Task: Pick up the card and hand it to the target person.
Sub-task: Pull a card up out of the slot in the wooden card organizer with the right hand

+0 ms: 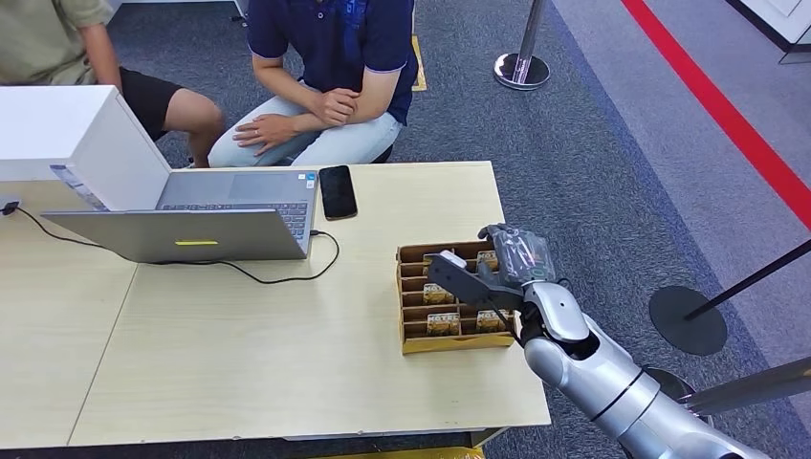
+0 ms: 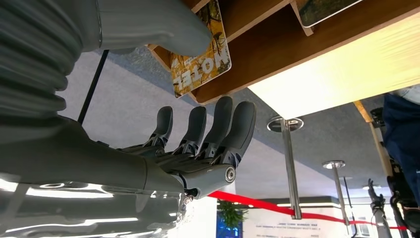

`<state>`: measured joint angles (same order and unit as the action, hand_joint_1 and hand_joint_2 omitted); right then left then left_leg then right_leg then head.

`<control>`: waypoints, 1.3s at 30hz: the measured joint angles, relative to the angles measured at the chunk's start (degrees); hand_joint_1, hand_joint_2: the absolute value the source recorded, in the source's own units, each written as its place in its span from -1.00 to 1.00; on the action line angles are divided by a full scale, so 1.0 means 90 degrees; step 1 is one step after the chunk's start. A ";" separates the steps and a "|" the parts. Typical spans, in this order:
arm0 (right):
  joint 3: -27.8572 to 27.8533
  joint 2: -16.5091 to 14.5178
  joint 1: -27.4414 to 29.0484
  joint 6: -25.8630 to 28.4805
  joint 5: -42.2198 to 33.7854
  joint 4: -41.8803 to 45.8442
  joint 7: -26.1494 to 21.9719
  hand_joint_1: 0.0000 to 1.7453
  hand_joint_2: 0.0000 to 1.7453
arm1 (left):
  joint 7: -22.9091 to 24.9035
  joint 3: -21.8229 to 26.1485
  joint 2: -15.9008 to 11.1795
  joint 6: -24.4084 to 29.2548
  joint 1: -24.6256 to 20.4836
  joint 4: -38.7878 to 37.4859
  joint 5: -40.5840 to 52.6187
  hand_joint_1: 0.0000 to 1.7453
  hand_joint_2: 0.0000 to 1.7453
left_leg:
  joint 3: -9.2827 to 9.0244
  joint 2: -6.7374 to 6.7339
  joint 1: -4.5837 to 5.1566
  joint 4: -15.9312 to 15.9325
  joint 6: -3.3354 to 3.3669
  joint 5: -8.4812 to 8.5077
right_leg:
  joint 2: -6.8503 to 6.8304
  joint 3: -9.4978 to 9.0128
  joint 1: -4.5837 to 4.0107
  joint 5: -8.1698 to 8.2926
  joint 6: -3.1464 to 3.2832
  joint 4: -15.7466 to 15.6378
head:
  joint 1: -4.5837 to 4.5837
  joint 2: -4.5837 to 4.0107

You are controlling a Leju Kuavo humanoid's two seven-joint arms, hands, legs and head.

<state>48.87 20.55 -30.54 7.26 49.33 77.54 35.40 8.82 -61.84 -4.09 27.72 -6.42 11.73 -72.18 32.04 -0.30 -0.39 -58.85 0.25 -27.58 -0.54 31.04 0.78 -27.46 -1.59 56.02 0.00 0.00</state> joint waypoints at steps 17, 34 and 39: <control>0.0024 -0.0006 0.0026 -0.0029 -0.0060 -0.0083 0.0009 0.04 1.00 | 0.0001 0.0008 0.0004 0.0008 0.0000 -0.0002 -0.0010 -1.00 -1.00 | 0.0001 0.0000 0.0000 -0.0002 0.0000 -0.0001 | 0.0000 0.0000 0.0000 -0.0001 0.0000 0.0001 | 0.0000 0.0000; 0.0075 -0.0059 0.0003 -0.0029 -0.0157 -0.0206 -0.0013 0.16 1.00 | 0.0024 0.0027 0.0002 0.0024 0.0000 -0.0001 -0.0032 -1.00 -1.00 | 0.0000 -0.0001 0.0000 0.0001 0.0000 0.0000 | 0.0002 0.0000 0.0000 0.0001 0.0001 -0.0001 | 0.0000 0.0000; 0.0077 -0.0062 -0.0012 -0.0007 -0.0174 -0.0223 -0.0023 0.09 1.00 | 0.0013 0.0034 0.0003 0.0027 0.0001 0.0000 -0.0037 -1.00 -1.00 | 0.0003 0.0003 0.0000 -0.0002 0.0000 -0.0001 | -0.0004 0.0001 0.0001 -0.0002 -0.0002 0.0002 | 0.0000 0.0000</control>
<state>49.56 20.00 -30.65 7.19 47.76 75.53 35.20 8.93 -61.53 -4.07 27.96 -6.41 11.73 -72.52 32.06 -0.28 -0.38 -58.88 0.25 -27.60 -0.58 31.05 0.78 -27.48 -1.61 56.04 0.00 0.00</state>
